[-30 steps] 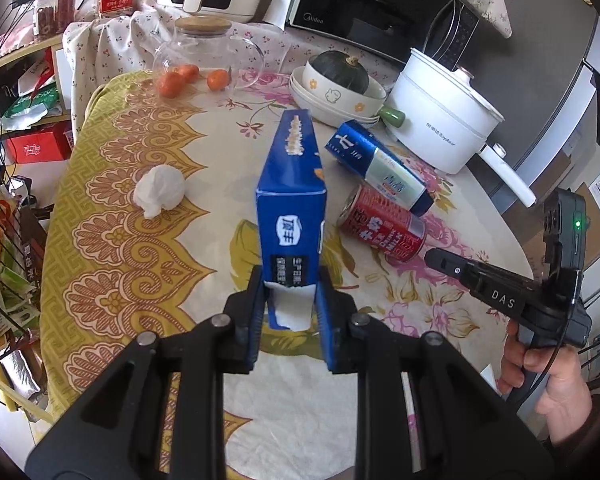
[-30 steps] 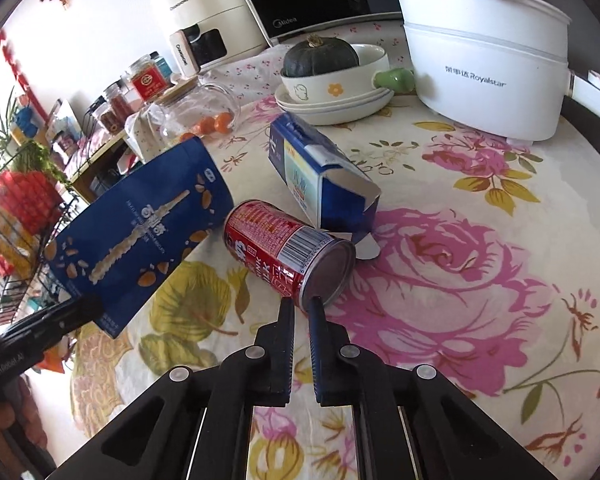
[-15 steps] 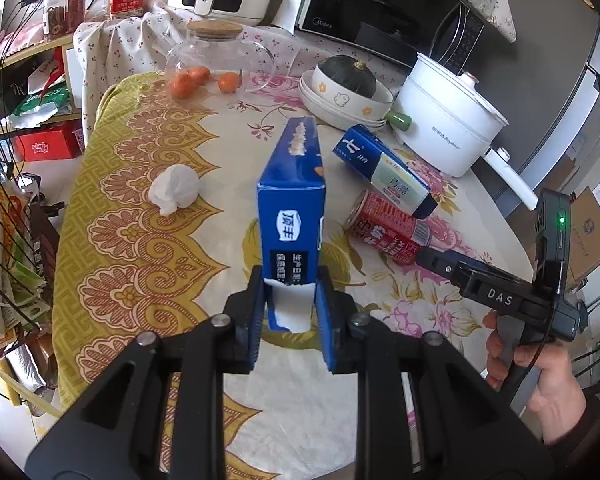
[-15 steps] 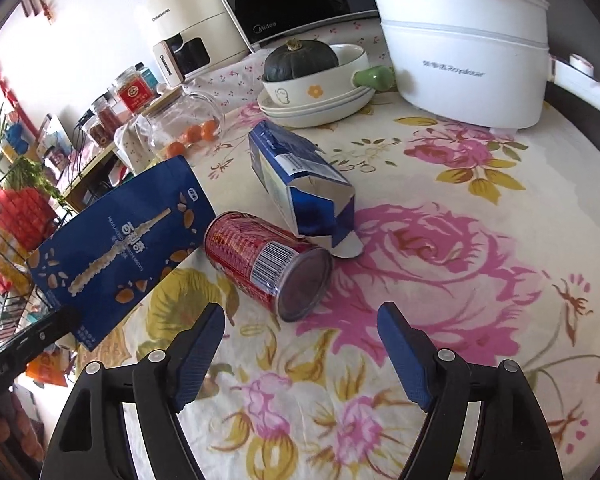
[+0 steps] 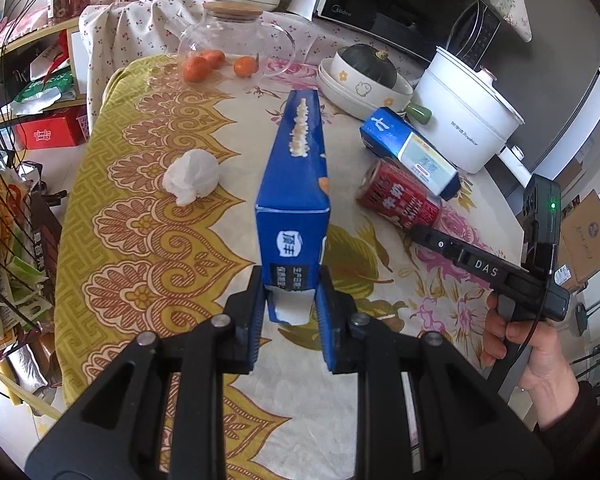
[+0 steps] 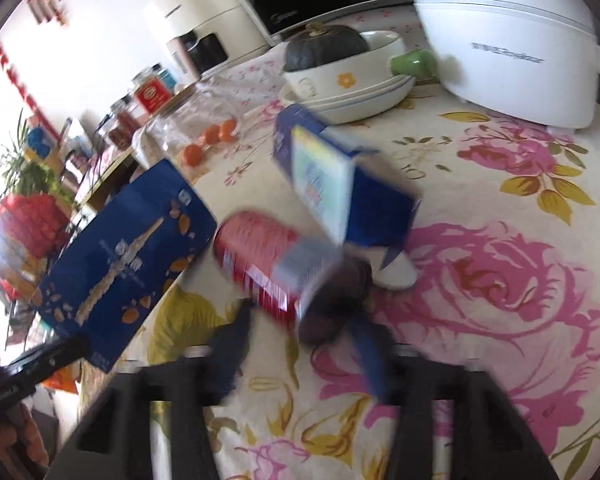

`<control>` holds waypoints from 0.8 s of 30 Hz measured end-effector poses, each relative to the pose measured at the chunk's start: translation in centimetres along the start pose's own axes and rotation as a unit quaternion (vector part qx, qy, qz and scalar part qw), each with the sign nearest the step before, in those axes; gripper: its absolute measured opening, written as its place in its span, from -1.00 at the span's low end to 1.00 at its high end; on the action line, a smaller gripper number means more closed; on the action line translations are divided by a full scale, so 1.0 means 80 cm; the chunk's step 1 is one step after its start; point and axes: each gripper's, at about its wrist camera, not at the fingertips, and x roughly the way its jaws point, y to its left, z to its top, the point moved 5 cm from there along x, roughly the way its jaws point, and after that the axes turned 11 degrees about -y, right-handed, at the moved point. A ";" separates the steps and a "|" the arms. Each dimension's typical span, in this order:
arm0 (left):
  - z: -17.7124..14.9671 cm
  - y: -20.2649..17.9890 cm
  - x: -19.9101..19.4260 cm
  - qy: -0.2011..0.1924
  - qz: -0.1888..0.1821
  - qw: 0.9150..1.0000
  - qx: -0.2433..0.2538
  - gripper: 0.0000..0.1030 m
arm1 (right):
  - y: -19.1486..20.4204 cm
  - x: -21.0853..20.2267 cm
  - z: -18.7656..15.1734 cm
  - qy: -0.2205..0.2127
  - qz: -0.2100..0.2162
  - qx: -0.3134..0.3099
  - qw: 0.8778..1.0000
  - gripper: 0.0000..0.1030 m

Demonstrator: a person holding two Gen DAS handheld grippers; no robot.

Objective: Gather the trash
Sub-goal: 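Grasp the red milk can with the right tool while the left tool holds the blue box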

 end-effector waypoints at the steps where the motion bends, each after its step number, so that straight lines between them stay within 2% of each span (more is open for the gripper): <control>1: 0.001 -0.001 -0.002 -0.002 -0.001 1.000 0.000 -0.50 | 0.004 -0.001 -0.001 0.003 0.001 -0.007 1.000 -0.85; 4: 0.003 -0.005 -0.011 -0.010 -0.005 1.000 -0.002 -0.50 | 0.014 -0.012 -0.001 0.007 -0.009 -0.031 0.999 -0.85; 6: 0.007 -0.003 -0.017 -0.016 -0.007 1.000 -0.008 -0.50 | 0.020 -0.026 0.002 0.005 -0.020 -0.038 0.999 -0.78; 7: 0.009 -0.001 -0.020 -0.021 -0.008 1.000 -0.012 -0.50 | 0.024 -0.031 0.004 0.004 -0.019 -0.042 0.999 -0.67; 9: 0.013 0.004 -0.021 -0.026 -0.007 0.999 -0.020 -0.50 | 0.036 -0.039 0.013 -0.001 -0.024 -0.067 0.997 -0.22; 10: 0.015 0.007 -0.021 -0.027 -0.007 0.999 -0.025 -0.50 | 0.045 -0.042 0.020 -0.009 -0.023 -0.088 0.996 0.12; 11: 0.015 0.009 -0.020 -0.027 -0.008 0.999 -0.029 -0.50 | 0.054 -0.045 0.027 -0.016 -0.022 -0.109 0.994 0.23; 13: 0.016 0.011 -0.016 -0.026 -0.007 0.999 -0.029 -0.50 | 0.070 -0.042 0.041 -0.020 -0.020 -0.145 0.989 0.23; 18: 0.016 0.015 -0.010 -0.021 -0.006 0.999 -0.028 -0.50 | 0.082 0.006 0.053 0.014 -0.048 -0.215 0.975 0.23; 24: 0.014 0.021 -0.010 -0.019 -0.005 0.999 -0.030 -0.50 | 0.058 0.054 0.034 0.061 -0.090 -0.238 0.965 0.23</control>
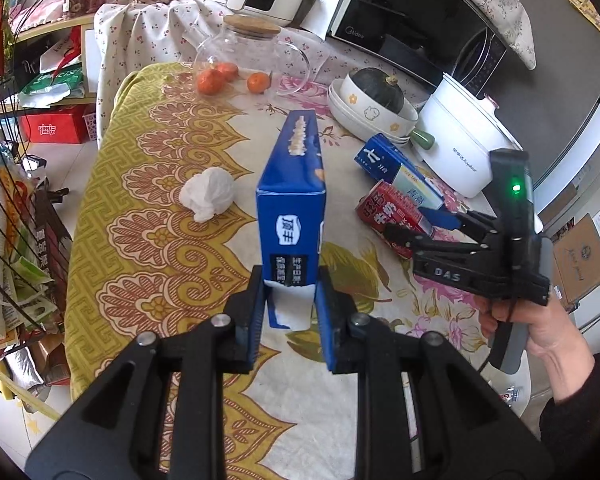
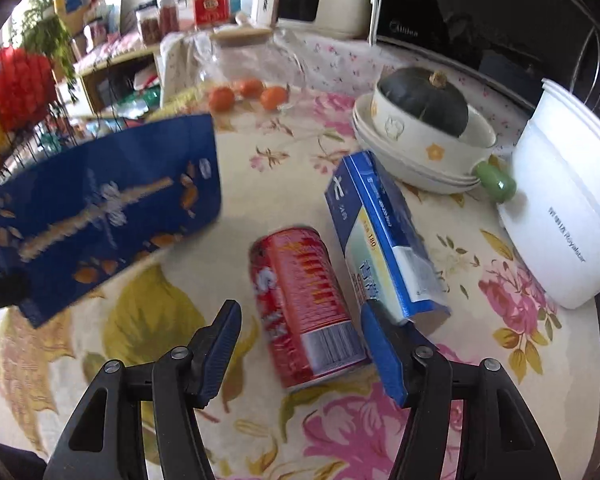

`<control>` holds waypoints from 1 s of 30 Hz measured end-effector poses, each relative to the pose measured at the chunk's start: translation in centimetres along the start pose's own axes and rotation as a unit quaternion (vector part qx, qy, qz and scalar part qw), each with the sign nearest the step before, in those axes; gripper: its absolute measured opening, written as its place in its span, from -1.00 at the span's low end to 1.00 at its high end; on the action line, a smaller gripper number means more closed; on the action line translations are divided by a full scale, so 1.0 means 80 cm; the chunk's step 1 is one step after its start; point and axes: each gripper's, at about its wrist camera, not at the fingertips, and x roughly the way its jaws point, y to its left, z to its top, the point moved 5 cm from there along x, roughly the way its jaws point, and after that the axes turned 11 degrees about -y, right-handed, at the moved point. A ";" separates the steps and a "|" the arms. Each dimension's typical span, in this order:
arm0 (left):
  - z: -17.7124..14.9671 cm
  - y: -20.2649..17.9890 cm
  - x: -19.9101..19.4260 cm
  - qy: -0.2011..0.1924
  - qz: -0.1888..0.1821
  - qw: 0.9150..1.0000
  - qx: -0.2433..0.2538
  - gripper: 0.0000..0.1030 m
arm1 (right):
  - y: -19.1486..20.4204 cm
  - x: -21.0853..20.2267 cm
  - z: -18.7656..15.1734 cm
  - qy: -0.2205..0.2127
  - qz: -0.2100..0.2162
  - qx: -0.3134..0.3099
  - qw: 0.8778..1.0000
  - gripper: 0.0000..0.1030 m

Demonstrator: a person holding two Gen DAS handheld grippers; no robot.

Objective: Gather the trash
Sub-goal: 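Grasp the red milk can with the right tool while the left tool holds the blue box, then carry blue box and red can over the white bin and open both tools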

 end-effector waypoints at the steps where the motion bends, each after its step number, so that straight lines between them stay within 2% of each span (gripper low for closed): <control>1: -0.001 0.001 0.000 0.001 0.001 1.000 0.000 -0.50 | -0.002 0.006 -0.005 0.007 -0.008 -0.003 1.000 0.21; 4: 0.000 -0.001 0.000 0.001 0.002 1.000 0.001 -0.50 | -0.004 0.005 -0.012 0.003 -0.016 0.000 1.000 0.00; 8: 0.004 -0.008 -0.009 -0.010 -0.004 1.000 0.002 -0.50 | -0.004 -0.022 -0.019 -0.006 -0.015 0.012 1.000 0.00; 13: 0.013 -0.027 -0.031 -0.031 -0.023 0.999 -0.004 -0.50 | -0.007 -0.088 -0.029 -0.026 -0.009 0.025 0.999 0.00; 21: 0.015 -0.073 -0.067 -0.060 -0.066 0.996 -0.016 -0.50 | -0.025 -0.198 -0.070 -0.047 -0.026 0.051 0.997 0.00; 26: 0.004 -0.110 -0.074 -0.061 -0.087 0.994 -0.001 -0.50 | -0.043 -0.250 -0.107 -0.055 -0.038 0.077 0.995 0.00; 30: -0.011 -0.148 -0.072 -0.052 -0.104 0.993 0.028 -0.50 | -0.063 -0.281 -0.135 -0.040 -0.056 0.098 0.993 0.00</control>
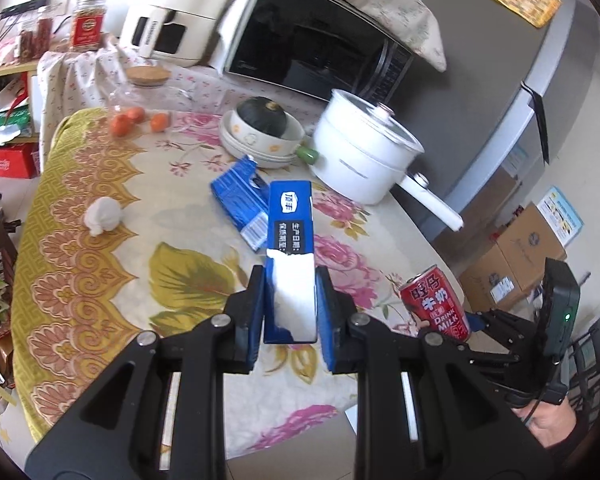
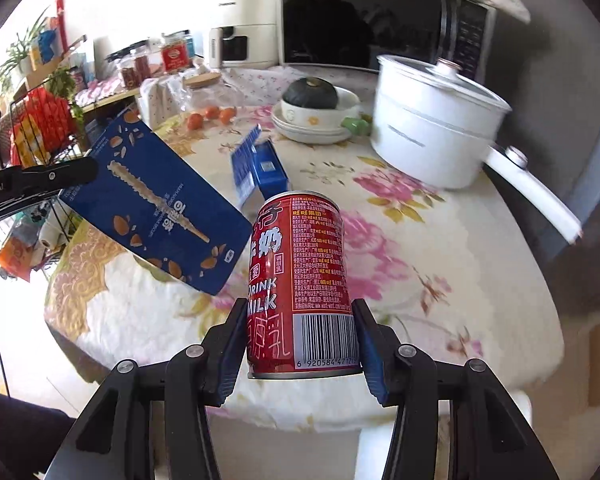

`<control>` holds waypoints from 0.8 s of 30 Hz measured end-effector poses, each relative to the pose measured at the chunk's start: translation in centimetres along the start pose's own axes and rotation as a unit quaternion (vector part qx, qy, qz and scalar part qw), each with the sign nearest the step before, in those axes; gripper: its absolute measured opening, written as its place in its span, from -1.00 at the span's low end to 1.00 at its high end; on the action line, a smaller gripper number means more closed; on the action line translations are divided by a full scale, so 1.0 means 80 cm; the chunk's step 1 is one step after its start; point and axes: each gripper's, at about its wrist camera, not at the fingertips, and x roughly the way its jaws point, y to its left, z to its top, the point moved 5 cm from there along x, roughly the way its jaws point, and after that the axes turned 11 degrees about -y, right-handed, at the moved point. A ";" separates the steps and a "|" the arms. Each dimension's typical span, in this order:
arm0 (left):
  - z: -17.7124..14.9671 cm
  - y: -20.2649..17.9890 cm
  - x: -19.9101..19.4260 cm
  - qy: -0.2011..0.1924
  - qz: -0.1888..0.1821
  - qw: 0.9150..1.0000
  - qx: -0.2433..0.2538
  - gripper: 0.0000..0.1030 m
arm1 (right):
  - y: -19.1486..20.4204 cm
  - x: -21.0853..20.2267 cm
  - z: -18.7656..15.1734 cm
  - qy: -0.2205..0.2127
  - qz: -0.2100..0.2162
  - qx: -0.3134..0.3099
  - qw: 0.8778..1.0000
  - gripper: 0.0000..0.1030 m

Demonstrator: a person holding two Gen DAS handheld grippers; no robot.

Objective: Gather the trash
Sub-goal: 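Carry blue box and red can over the white bin and open both tools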

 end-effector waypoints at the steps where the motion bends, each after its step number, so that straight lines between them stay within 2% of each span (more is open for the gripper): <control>1: -0.003 -0.010 0.002 0.002 -0.006 1.000 0.008 -0.50 | -0.006 -0.008 -0.003 0.001 -0.001 0.005 1.000 0.00; 10: -0.025 -0.094 0.015 0.024 -0.061 0.996 0.062 -0.50 | -0.070 -0.054 -0.037 0.016 -0.040 0.029 0.999 0.00; 24: -0.064 -0.221 0.050 0.059 -0.140 0.984 0.093 -0.50 | -0.165 -0.102 -0.102 0.058 -0.105 0.086 0.989 0.00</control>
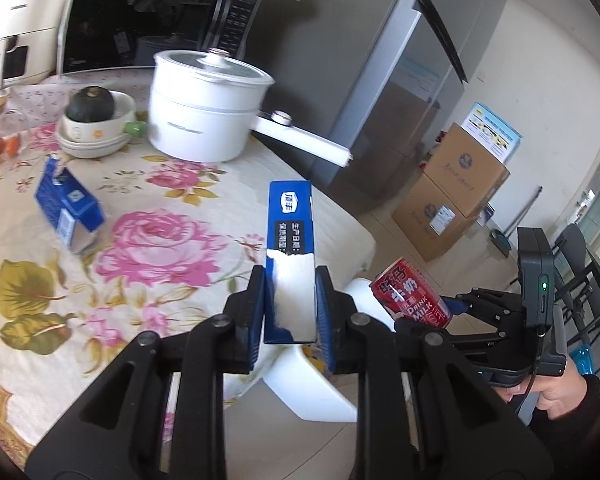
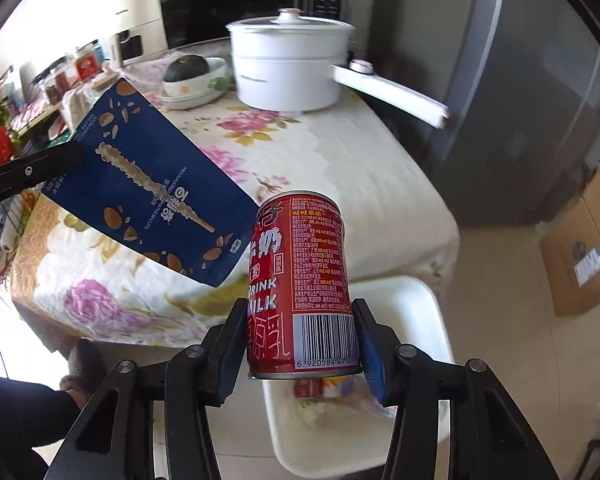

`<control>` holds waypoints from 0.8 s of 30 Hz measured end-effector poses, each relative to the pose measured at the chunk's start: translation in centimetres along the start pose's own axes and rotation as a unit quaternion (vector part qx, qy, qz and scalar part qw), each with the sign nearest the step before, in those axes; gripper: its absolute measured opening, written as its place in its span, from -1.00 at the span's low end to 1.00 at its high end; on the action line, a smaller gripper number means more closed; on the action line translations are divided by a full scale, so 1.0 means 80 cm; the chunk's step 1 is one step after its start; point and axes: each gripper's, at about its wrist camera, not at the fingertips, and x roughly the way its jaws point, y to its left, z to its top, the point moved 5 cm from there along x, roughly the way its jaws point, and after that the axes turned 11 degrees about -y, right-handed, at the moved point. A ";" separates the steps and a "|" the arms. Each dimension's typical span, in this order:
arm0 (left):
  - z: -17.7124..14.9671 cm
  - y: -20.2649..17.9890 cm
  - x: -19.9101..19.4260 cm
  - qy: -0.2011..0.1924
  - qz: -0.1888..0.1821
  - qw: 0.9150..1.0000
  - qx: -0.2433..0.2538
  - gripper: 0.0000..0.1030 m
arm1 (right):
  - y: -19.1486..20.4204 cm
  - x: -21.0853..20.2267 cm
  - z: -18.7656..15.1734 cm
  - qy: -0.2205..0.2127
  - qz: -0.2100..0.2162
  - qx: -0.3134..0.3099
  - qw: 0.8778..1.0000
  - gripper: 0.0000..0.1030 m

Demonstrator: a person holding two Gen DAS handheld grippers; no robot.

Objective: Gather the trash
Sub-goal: 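Carry blue box and red can over the white bin and open both tools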

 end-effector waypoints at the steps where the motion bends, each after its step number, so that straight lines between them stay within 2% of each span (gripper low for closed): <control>1: -0.003 -0.009 0.007 0.004 -0.006 1.000 0.002 -0.50 | -0.011 -0.001 -0.006 0.006 -0.004 0.007 1.000 0.00; 9: -0.044 -0.080 0.061 0.056 -0.047 0.997 0.037 -0.50 | -0.082 -0.008 -0.051 0.038 -0.036 0.047 0.998 0.00; 18: -0.101 -0.101 0.105 0.126 -0.039 0.988 0.078 -0.50 | -0.128 -0.005 -0.091 0.075 -0.052 0.068 0.993 0.00; 20: -0.111 -0.098 0.109 0.144 -0.033 0.986 0.078 -0.29 | -0.134 -0.004 -0.096 0.083 -0.053 0.069 0.993 0.00; 22: -0.115 -0.092 0.109 0.155 -0.016 0.985 0.074 0.44 | -0.134 -0.002 -0.100 0.089 -0.052 0.069 0.992 0.00; 24: -0.114 -0.083 0.103 0.152 0.004 0.986 0.072 0.60 | -0.134 0.001 -0.102 0.093 -0.050 0.068 0.992 0.00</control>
